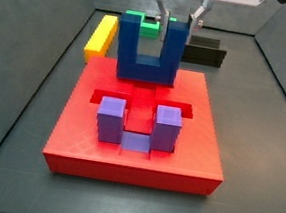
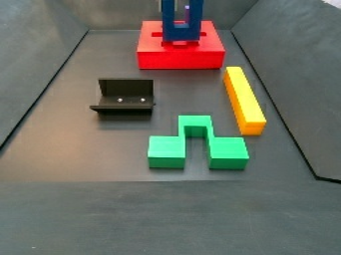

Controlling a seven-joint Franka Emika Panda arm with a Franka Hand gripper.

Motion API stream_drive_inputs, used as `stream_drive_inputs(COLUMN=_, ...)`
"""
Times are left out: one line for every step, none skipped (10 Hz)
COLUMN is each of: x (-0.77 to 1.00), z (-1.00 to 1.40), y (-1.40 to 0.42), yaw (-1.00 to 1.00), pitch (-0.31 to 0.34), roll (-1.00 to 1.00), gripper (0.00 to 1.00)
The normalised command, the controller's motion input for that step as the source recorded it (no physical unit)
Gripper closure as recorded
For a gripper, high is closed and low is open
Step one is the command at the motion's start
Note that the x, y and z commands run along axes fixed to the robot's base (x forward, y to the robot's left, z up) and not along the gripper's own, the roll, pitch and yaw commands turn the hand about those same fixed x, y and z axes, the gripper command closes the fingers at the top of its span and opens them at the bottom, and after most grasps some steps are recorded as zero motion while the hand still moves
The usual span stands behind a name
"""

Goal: Pick up the blue object. Move up. Place the blue object on the fixture. Regrasp the blue object. Move to above the board. Insert the blue object.
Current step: Insert the blue object.

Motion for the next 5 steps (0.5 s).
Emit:
stream_drive_inputs(x=0.21, z=-0.07, y=0.0, yaw=-0.07, pitch=0.0, roll=0.19, gripper=1.0)
stream_drive_inputs(x=0.28, z=-0.03, y=0.0, yaw=-0.18, pitch=0.026, roll=0.22, gripper=1.0)
stream_drive_inputs(x=0.23, z=-0.01, y=0.0, yaw=-0.18, pitch=0.034, roll=0.21, gripper=1.0)
stream_drive_inputs(x=0.02, z=-0.03, y=0.0, yaw=-0.09, pitch=0.009, roll=0.15, gripper=1.0)
stream_drive_inputs(x=0.01, z=-0.14, y=0.0, yaw=0.0, pitch=0.0, roll=0.11, gripper=1.0)
